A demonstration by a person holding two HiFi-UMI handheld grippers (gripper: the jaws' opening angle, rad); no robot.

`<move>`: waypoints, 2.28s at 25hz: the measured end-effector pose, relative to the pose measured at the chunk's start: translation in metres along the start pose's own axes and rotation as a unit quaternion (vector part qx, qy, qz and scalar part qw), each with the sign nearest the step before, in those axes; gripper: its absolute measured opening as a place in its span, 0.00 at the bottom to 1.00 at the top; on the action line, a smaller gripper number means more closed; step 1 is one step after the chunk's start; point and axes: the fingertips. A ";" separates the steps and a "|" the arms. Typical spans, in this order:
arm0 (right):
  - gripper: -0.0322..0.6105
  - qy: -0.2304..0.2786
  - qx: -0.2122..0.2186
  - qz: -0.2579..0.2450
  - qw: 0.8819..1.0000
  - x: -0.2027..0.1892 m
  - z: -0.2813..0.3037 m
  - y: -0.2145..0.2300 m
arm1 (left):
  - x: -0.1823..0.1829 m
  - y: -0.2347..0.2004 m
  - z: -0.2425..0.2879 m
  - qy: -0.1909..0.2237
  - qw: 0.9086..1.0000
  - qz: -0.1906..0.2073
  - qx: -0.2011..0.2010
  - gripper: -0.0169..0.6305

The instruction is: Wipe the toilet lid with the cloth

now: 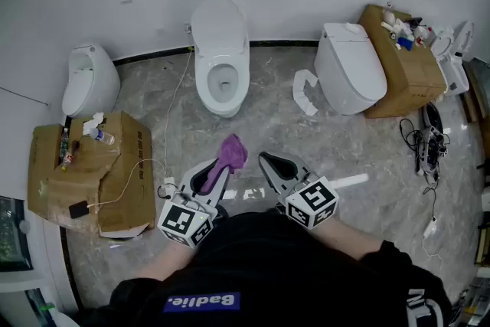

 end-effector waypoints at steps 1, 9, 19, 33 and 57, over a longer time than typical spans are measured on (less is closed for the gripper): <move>0.10 0.000 -0.001 0.001 1.000 0.000 -0.001 0.000 | 0.000 0.001 0.000 -0.001 1.000 0.000 0.000 0.15; 0.10 0.003 0.003 0.000 1.000 0.004 -0.005 0.002 | 0.001 0.007 0.004 -0.002 1.000 0.002 0.000 0.15; 0.10 0.015 0.010 0.019 1.000 0.013 -0.024 0.029 | 0.000 0.026 0.027 -0.007 1.000 0.016 0.014 0.15; 0.10 0.002 0.029 0.015 0.999 0.012 0.012 0.068 | -0.007 -0.010 0.056 -0.004 0.998 0.022 0.052 0.15; 0.10 -0.017 -0.061 0.031 0.998 0.032 0.327 0.158 | 0.026 -0.328 0.171 -0.007 0.999 0.048 -0.007 0.15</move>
Point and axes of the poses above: the fingertips, and each gripper's own axes: z forward along the fingers, y to its right, x out of its top, and after that the axes turned 10 degrees about y, right-handed
